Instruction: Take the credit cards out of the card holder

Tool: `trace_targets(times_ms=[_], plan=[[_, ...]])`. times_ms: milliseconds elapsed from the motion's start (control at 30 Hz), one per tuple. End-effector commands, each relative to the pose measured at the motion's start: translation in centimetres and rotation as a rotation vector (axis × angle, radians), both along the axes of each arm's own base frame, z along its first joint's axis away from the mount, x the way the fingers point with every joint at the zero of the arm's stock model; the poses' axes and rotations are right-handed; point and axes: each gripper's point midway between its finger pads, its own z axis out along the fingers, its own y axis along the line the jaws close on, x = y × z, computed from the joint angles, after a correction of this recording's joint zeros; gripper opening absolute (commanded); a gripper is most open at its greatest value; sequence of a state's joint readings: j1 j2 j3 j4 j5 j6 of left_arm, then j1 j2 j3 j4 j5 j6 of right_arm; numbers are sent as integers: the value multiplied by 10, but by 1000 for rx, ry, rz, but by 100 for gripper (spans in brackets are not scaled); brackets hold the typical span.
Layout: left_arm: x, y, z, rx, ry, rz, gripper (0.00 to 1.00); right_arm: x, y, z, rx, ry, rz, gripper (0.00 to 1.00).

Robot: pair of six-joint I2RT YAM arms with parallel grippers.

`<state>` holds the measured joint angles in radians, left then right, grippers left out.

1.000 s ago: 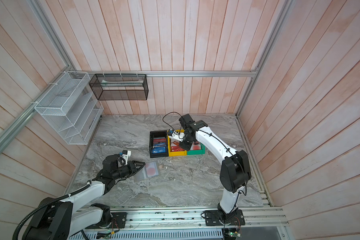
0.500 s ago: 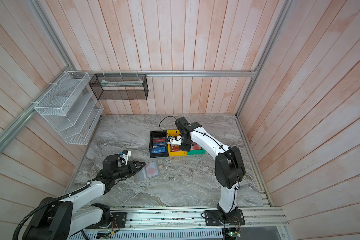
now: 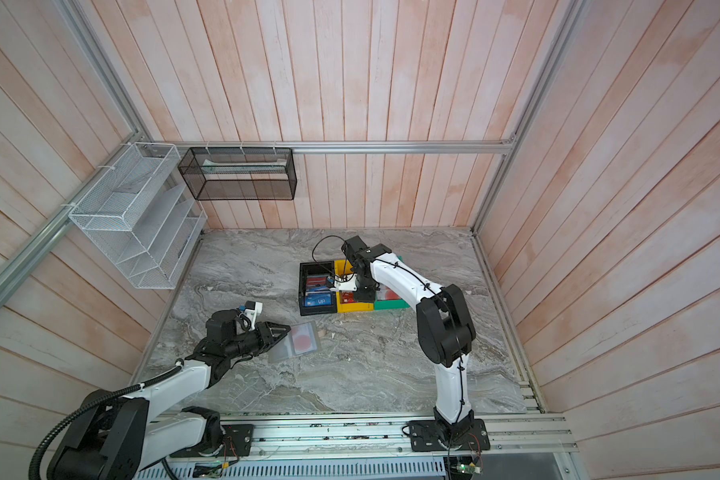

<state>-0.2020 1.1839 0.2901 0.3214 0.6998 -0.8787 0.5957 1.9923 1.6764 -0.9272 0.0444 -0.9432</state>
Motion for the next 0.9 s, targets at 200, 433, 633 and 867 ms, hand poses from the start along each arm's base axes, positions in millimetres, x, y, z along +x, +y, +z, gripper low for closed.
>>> trace_targets(times_ms=[200,433,633,867], plan=[[6,1,5,-1,-36,-14,34,-18,0,-13,-48,32,46,0],[6,3,3,0,-31,-9,34,-19,-5,-20,-73,23,39,0],[7,5,3,-1,-30,-7,34,-22,-4,-25,-71,44,43,0],[8,7,4,-1,-32,-3,34,-14,-2,-29,-77,39,31,3]])
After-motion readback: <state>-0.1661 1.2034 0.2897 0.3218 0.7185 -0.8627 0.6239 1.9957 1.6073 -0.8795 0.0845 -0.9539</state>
